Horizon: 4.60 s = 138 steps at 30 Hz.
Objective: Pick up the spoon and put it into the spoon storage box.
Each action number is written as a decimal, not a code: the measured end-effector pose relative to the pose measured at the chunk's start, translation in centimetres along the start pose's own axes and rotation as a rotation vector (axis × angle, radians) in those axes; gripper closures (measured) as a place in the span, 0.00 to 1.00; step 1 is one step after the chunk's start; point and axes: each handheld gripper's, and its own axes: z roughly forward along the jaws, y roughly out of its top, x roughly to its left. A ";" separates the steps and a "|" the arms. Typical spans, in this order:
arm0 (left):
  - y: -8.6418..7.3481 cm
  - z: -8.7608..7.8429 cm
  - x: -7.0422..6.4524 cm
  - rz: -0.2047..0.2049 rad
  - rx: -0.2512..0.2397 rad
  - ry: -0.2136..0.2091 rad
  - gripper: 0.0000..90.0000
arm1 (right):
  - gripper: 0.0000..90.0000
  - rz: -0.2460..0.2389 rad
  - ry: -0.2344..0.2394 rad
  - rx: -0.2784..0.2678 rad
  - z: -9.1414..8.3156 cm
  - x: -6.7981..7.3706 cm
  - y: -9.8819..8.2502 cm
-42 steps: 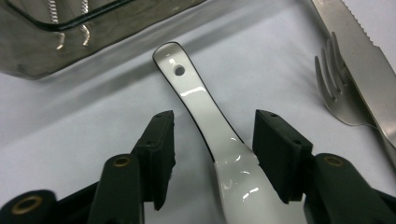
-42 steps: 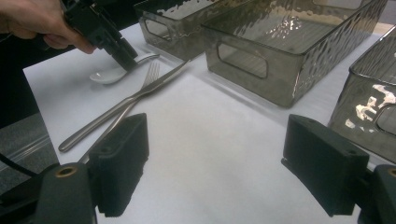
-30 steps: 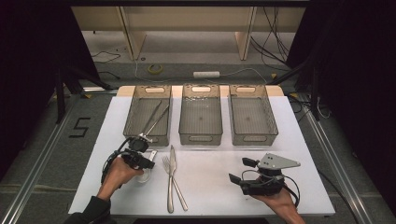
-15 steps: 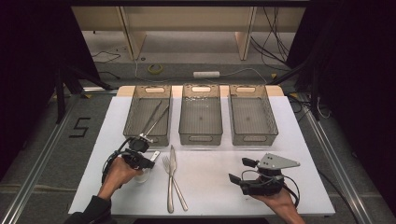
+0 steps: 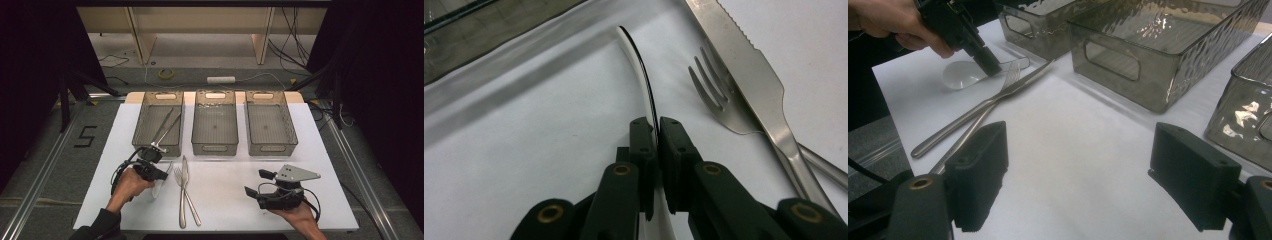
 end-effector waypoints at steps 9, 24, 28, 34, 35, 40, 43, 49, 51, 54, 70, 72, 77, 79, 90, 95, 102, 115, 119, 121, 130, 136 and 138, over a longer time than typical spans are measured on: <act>-0.1 -1.0 0.2 0.016 -0.046 0.018 0.94 | 0.27 -0.001 0.001 -0.002 0.0 0.0 0.0; 1.0 -5.1 -0.3 0.038 -0.225 -0.043 0.94 | 0.27 0.004 0.003 -0.006 -0.1 -0.1 0.0; 2.1 -5.6 -1.1 0.060 -0.259 -0.061 0.94 | 0.27 0.008 0.001 -0.006 -0.1 -0.1 0.0; 3.6 -5.7 -2.2 0.097 -0.299 -0.051 0.94 | 0.27 0.009 -0.002 -0.007 -0.1 -0.2 0.0; 3.9 -5.8 -2.3 0.103 -0.304 -0.051 0.94 | 0.27 0.010 -0.001 -0.008 -0.1 -0.2 0.0; 4.8 -6.0 -2.5 0.110 -0.330 -0.053 0.94 | 0.27 0.012 -0.002 -0.007 -0.1 -0.2 0.0; 5.3 -5.9 -2.5 0.111 -0.341 -0.053 0.94 | 0.27 0.011 -0.003 -0.007 -0.1 -0.2 0.0; 6.4 -5.8 -2.4 0.112 -0.369 -0.047 0.94 | 0.27 0.014 -0.003 -0.009 -0.1 -0.3 0.0; 6.9 -5.8 -2.5 0.115 -0.382 -0.046 0.94 | 0.27 0.015 -0.003 -0.008 -0.1 -0.3 -0.1; 7.7 -5.8 -2.5 0.116 -0.398 -0.040 0.94 | 0.27 0.016 -0.003 -0.010 -0.1 -0.3 0.0; 11.9 -4.8 -3.0 0.110 -0.452 -0.033 0.94 | 0.27 0.018 0.000 -0.015 -0.1 -0.4 -0.1; 12.4 -4.5 -3.1 0.116 -0.451 -0.022 0.94 | 0.27 0.018 0.001 -0.014 -0.1 -0.4 -0.1; 13.9 -4.0 -3.0 0.098 -0.469 -0.027 0.94 | 0.27 0.014 0.003 -0.016 -0.1 -0.4 -0.1; 14.4 -3.7 -3.1 0.094 -0.476 -0.027 0.94 | 0.27 0.014 0.004 -0.016 -0.1 -0.4 -0.1; 16.5 -2.6 -3.5 0.105 -0.472 0.014 0.94 | 0.27 0.015 0.008 -0.022 -0.2 -0.4 -0.1; 17.1 -1.9 -3.6 0.109 -0.466 0.019 0.94 | 0.27 0.016 0.009 -0.019 -0.2 -0.4 -0.1; 17.5 -1.0 -3.5 0.102 -0.462 0.025 0.94 | 0.27 0.016 0.010 -0.019 -0.2 -0.4 -0.1; 17.2 0.6 -3.3 0.078 -0.468 0.022 0.94 | 0.27 0.011 0.010 -0.017 -0.2 -0.3 -0.1; 17.1 0.9 -3.2 0.071 -0.475 0.034 0.94 | 0.27 0.012 0.012 -0.018 -0.2 -0.4 -0.1; 17.0 1.1 -3.0 0.057 -0.472 0.036 0.94 | 0.27 0.011 0.011 -0.017 -0.2 -0.3 -0.1; 17.0 1.2 -2.7 -0.002 -0.486 0.014 0.83 | 0.27 0.013 0.014 -0.016 -0.1 -0.3 -0.1; 17.1 0.3 -3.0 -0.021 -0.488 -0.019 0.66 | 0.27 0.014 0.014 -0.019 -0.2 -0.3 -0.1; 16.9 -0.1 -3.2 -0.011 -0.475 -0.030 0.60 | 0.27 0.012 0.012 -0.020 -0.2 -0.4 -0.1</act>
